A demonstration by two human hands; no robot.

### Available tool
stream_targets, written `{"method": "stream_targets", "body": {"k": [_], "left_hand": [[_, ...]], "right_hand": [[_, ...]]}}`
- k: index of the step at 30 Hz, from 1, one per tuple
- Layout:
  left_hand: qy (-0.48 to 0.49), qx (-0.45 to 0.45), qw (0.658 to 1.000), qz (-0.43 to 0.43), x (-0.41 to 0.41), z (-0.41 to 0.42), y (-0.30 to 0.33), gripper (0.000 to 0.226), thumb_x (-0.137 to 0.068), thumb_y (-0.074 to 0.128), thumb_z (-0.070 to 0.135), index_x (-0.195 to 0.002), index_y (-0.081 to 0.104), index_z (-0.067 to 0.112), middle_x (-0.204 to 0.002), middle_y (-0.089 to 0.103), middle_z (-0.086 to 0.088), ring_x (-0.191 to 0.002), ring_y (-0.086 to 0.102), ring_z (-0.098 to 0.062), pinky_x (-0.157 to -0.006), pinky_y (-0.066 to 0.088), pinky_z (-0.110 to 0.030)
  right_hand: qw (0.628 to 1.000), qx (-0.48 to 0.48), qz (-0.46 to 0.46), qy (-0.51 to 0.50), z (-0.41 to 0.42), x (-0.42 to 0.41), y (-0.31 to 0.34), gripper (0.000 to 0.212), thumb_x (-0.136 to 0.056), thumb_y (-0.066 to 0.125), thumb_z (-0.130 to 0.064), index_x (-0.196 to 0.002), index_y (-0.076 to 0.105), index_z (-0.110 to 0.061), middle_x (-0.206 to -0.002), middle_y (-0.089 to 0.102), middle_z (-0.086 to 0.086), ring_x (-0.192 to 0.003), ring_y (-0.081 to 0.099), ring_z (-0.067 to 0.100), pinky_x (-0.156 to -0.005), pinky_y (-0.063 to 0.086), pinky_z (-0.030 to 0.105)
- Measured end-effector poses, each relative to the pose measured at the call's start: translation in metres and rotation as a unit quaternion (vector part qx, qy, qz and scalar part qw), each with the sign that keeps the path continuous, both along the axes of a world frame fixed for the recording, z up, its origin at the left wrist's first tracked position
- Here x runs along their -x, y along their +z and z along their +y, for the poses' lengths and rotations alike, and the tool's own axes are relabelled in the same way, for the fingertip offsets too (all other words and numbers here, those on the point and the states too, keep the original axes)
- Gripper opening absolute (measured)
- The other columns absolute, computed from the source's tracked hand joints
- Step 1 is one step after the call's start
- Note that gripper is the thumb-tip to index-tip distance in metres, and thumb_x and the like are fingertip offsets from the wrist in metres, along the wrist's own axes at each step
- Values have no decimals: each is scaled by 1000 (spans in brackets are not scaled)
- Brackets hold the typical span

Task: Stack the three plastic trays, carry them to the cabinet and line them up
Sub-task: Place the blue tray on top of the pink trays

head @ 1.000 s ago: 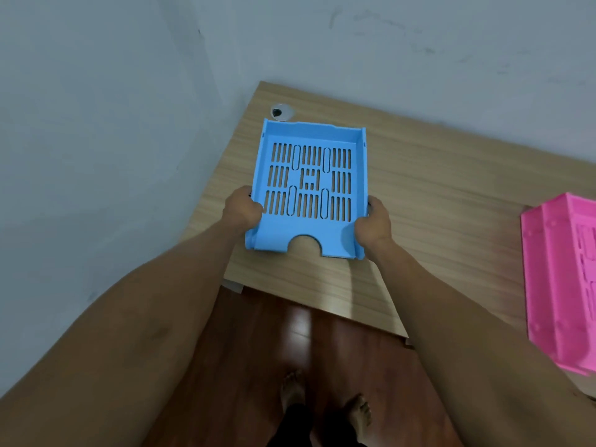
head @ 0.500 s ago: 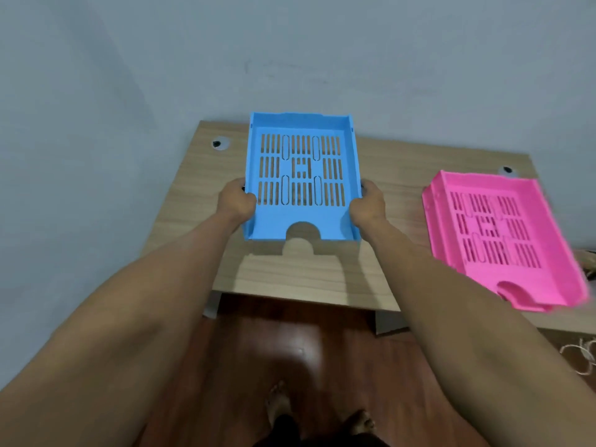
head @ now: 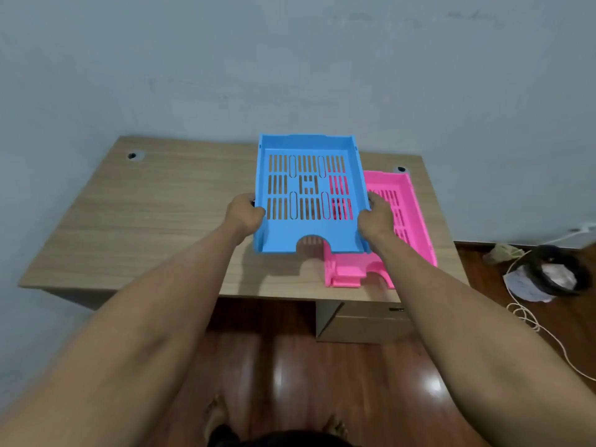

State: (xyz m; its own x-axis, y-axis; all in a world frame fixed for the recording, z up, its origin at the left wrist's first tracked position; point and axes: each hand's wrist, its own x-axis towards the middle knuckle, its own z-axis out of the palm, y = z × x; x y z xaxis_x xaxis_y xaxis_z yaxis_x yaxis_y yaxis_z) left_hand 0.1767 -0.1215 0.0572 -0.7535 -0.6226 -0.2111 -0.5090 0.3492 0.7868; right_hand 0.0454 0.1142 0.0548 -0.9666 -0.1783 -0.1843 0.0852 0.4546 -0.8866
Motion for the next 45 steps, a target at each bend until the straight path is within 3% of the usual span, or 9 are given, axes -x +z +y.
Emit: {"method": "stream_targets", "body": {"k": [4, 10, 13, 23, 25, 32, 36, 40, 45], "left_hand": [[-7, -19, 1000, 8, 28, 70, -1, 34, -88, 49, 2, -109, 75, 11, -103, 76, -15, -95, 71, -37, -77, 60, -47], [-7, -35, 999, 11, 61, 133, 1, 36, -92, 49, 1, -115, 73, 13, -100, 72, -5, -91, 68, -28, -69, 56, -35], [-15, -41, 999, 1, 71, 147, -2, 35, -94, 50, 3, -118, 72, 13, -104, 74, -6, -96, 71, -31, -79, 62, -43], [-15, -54, 998, -26, 84, 165, -18, 26, -100, 52, 8, -120, 69, 9, -107, 73, -5, -94, 70, -24, -70, 59, -35], [-17, -55, 998, -33, 85, 164, -24, 25, -100, 53, 9, -118, 70, 9, -109, 74, -7, -96, 72, -26, -79, 62, -41], [-23, -36, 999, -21, 89, 167, -32, 28, -101, 49, 12, -121, 68, 11, -109, 74, -4, -96, 71, -24, -81, 60, -39], [4, -82, 996, -18, 91, 169, -32, 28, -102, 52, 20, -127, 65, 17, -113, 74, -4, -98, 73, -24, -86, 62, -44], [31, -152, 988, -5, 89, 170, -33, 34, -105, 46, 38, -129, 62, 20, -113, 75, -3, -100, 74, -24, -83, 63, -48], [35, -185, 982, 6, 90, 172, -33, 29, -106, 45, 33, -126, 61, 22, -106, 75, -1, -93, 75, -21, -80, 63, -46]], "right_hand": [[1000, -12, 4, 3, 74, 25, -1, 39, -104, 39, 5, -128, 64, -14, -101, 75, 4, -73, 72, 9, -48, 55, 19], [1000, -6, -10, -4, 137, 51, 3, 24, -106, 46, -10, -113, 65, -21, -94, 77, 1, -79, 78, 19, -61, 62, 30], [1000, 1, -29, -1, 154, 59, 1, 19, -108, 50, -16, -119, 64, -22, -95, 78, 1, -73, 77, 15, -57, 59, 28], [998, 4, -53, 15, 174, 67, -17, 14, -107, 54, -23, -118, 62, -26, -94, 76, -4, -73, 77, 12, -72, 64, 37], [998, 1, -58, 18, 175, 69, -20, 15, -107, 54, -23, -120, 60, -26, -95, 76, -4, -75, 77, 13, -71, 63, 36], [997, -9, -63, 32, 178, 77, -27, 22, -106, 57, -25, -127, 58, -31, -101, 76, -7, -75, 79, 12, -60, 60, 24], [997, -2, -73, 38, 181, 80, -24, 17, -108, 53, -27, -124, 55, -32, -97, 74, -10, -76, 77, 11, -62, 59, 25], [991, 15, -127, 32, 184, 84, -27, 23, -110, 44, -37, -117, 61, -23, -100, 78, 2, -83, 78, 18, -68, 55, 30], [975, 61, -207, 46, 188, 92, -32, 26, -107, 51, -41, -109, 67, -21, -100, 82, 3, -96, 80, 24, -81, 55, 37]]}}
